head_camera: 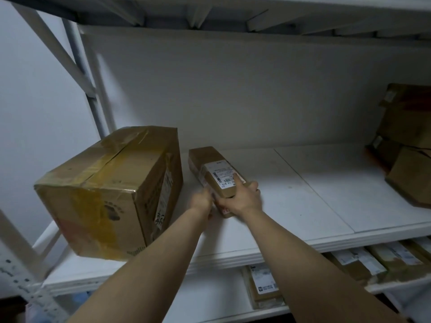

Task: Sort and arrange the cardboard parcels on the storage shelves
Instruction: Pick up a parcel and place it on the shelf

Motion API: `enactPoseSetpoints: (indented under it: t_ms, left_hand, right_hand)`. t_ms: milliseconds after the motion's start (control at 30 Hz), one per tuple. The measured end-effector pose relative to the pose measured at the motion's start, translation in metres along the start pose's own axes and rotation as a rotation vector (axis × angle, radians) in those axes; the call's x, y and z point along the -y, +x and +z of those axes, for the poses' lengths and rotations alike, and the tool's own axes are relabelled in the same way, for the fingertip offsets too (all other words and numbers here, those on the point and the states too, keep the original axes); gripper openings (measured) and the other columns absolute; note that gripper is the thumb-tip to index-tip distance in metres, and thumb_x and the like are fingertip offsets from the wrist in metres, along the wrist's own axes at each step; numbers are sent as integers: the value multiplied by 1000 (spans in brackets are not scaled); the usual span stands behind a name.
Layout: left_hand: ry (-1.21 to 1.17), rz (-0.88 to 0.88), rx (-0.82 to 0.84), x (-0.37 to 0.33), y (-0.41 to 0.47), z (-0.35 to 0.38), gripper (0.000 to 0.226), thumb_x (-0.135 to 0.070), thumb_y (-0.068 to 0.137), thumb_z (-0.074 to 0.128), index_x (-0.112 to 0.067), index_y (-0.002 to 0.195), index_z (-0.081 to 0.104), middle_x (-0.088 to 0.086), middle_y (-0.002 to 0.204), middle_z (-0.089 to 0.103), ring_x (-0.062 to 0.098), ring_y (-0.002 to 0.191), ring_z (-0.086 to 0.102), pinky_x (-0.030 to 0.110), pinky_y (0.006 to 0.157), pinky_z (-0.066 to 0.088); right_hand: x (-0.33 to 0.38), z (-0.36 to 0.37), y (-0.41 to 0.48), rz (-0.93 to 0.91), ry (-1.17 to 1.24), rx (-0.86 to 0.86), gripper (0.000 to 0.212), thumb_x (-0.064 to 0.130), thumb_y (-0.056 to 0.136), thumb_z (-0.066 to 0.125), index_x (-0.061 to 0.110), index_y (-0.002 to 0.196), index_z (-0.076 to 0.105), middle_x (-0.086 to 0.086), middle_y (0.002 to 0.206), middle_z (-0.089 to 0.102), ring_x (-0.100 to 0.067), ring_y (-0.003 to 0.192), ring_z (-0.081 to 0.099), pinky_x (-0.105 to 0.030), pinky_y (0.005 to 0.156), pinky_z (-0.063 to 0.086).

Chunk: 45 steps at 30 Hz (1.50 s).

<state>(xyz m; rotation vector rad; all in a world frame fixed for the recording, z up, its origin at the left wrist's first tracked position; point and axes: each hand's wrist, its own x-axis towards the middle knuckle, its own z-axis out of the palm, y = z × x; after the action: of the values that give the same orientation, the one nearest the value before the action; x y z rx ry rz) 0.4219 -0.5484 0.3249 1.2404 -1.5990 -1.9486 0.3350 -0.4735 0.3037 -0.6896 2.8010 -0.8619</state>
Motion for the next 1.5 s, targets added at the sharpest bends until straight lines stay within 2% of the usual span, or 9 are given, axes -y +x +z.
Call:
enactPoseSetpoints:
  t_ms: [200,400,500,633,767,1000,1200,1400,1500]
  left_hand:
    - [-87,-9,29,1,-12,-5,35,-27,101,40,-12,69,46,11,71,52,20,62,48,26,62,42]
    - [-161,10,191,4,-46,4,31,-42,90,56,-12,92,63,13,92,69,29,90,66,41,90,53]
    - [-128,37,250,10,-67,12,38,-46,82,64,-14,101,63,10,96,71,27,91,67,41,91,52]
    - [-102,20,333,19,-91,19,35,-43,81,66,-15,102,62,8,99,70,27,96,63,42,93,47]
    - [-107,26,331,25,-112,21,45,-39,77,72,-10,110,59,12,99,70,30,92,66,42,81,53]
    - [-38,105,249,28,-141,32,57,-27,71,79,-8,118,54,11,101,69,25,86,67,33,65,53]
    - [119,154,127,43,-126,43,124,-70,14,82,-18,121,49,5,109,64,27,100,62,45,89,53]
    - [-27,152,175,27,-151,34,40,-46,82,57,-16,110,56,6,106,60,28,106,55,47,99,43]
    - [-42,128,180,25,-145,32,38,-37,84,56,-15,115,53,7,111,57,25,106,52,45,95,41]
  right_hand:
    - [-5,-14,-19,70,434,7,85,37,74,77,35,147,33,-8,126,32,-31,120,50,-25,102,41]
    - [-33,-43,-64,217,1062,226,77,14,75,79,21,138,36,-5,116,56,-22,95,63,-29,63,58]
    - [-52,-56,-86,281,1224,324,90,11,65,83,9,142,37,-20,125,56,-35,103,63,-49,73,58]
    - [-72,-72,-115,209,1234,400,44,12,65,75,6,107,62,-17,99,65,-31,95,63,-47,75,58]
    - [-87,-80,-133,189,1194,458,47,23,59,72,12,103,65,-11,96,68,-27,98,59,-46,95,46]
    - [-92,-100,-142,-2,859,323,76,22,66,85,27,134,50,0,117,65,-21,108,62,-46,100,47]
    - [-82,-104,-140,-68,627,307,134,45,34,94,48,146,20,3,136,34,-31,123,47,-47,86,57]
    - [-94,-109,-143,-9,953,326,59,13,76,71,28,129,51,-9,115,65,-31,106,61,-48,85,56]
    - [-99,-112,-144,-11,1126,354,59,14,68,66,28,125,56,-15,117,63,-35,109,59,-52,87,54]
